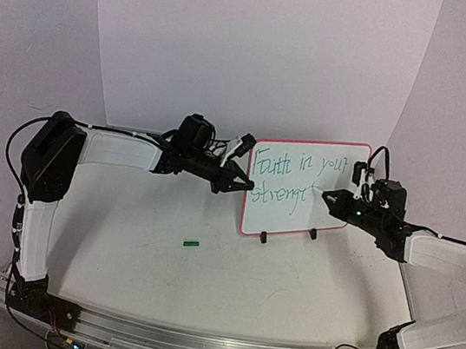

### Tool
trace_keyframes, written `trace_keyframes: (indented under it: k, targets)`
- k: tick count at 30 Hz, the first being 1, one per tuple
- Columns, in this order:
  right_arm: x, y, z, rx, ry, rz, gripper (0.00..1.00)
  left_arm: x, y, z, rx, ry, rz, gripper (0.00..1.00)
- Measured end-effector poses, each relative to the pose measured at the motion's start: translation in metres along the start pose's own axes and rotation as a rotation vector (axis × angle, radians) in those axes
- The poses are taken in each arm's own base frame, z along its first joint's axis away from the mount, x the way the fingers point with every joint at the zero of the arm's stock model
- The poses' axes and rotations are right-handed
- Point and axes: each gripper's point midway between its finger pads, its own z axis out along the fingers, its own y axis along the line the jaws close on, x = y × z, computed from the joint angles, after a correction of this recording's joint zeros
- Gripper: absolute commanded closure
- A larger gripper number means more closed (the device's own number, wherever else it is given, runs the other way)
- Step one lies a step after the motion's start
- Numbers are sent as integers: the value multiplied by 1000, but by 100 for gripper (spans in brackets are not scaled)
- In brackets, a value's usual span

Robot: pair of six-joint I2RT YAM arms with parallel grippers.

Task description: Write a sentence on the whiteboard

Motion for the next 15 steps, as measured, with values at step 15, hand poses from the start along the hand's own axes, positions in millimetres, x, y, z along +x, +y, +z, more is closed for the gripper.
trace_keyframes:
  k: [15]
  targets:
    - [29, -13, 6, 21, 81, 19, 100, 0, 0, 0, 0, 0, 0, 100]
